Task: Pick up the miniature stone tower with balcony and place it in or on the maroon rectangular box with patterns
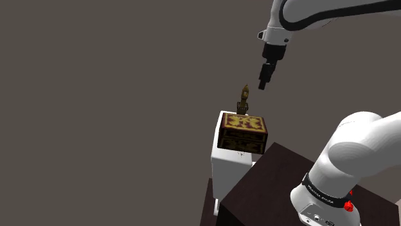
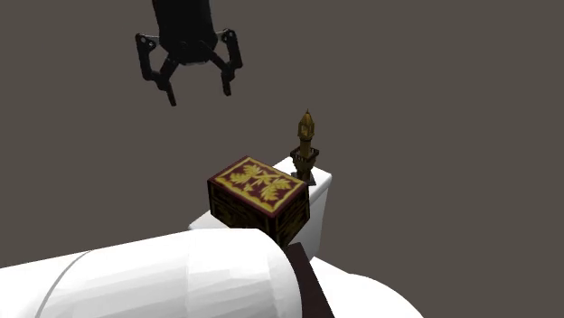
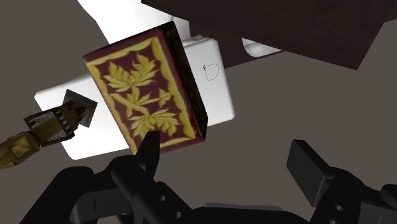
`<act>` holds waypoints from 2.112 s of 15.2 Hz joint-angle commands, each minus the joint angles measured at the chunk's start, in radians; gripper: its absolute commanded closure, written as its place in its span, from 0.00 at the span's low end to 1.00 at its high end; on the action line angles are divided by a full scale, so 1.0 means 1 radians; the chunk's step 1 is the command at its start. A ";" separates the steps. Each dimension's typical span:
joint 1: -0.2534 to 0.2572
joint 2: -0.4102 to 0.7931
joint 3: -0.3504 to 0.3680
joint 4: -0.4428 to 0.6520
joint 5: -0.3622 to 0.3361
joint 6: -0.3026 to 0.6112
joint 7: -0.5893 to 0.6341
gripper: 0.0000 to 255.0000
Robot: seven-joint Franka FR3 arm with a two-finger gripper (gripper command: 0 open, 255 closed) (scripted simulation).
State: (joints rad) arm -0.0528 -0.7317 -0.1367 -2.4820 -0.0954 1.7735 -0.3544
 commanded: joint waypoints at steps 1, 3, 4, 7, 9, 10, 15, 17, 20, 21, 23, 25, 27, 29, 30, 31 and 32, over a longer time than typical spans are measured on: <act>-0.008 0.021 -0.060 -0.009 -0.017 0.058 -0.076 0.00; -0.012 0.053 -0.119 -0.008 -0.026 0.113 -0.150 0.00; -0.012 0.073 -0.150 -0.005 -0.028 0.141 -0.187 0.00; -0.004 0.142 -0.242 0.017 -0.021 0.220 -0.304 0.00; 0.009 0.198 -0.306 0.042 -0.002 0.270 -0.386 0.00; 0.019 0.228 -0.339 0.057 0.011 0.293 -0.429 0.00; 0.092 0.406 -0.512 0.160 0.140 0.382 -0.673 0.00; 0.129 0.494 -0.584 0.216 0.227 0.399 -0.789 0.00; 0.170 0.654 -0.681 0.319 0.407 0.392 -0.987 0.00; 0.172 0.715 -0.703 0.358 0.479 0.377 -1.057 0.00; 0.146 0.843 -0.722 0.445 0.622 0.331 -1.189 0.00; 0.087 0.966 -0.710 0.539 0.746 0.273 -1.297 0.00; 0.008 1.074 -0.674 0.639 0.843 0.214 -1.375 0.00; -0.072 1.173 -0.633 0.746 0.919 0.158 -1.431 0.00; -0.111 1.221 -0.614 0.802 0.952 0.131 -1.452 0.00; -0.149 1.267 -0.594 0.860 0.982 0.105 -1.469 0.00; -0.148 1.272 -0.589 0.856 0.986 0.114 -1.471 0.00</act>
State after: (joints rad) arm -0.1775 0.5087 -0.7394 -1.6588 0.8679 1.8995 -1.8113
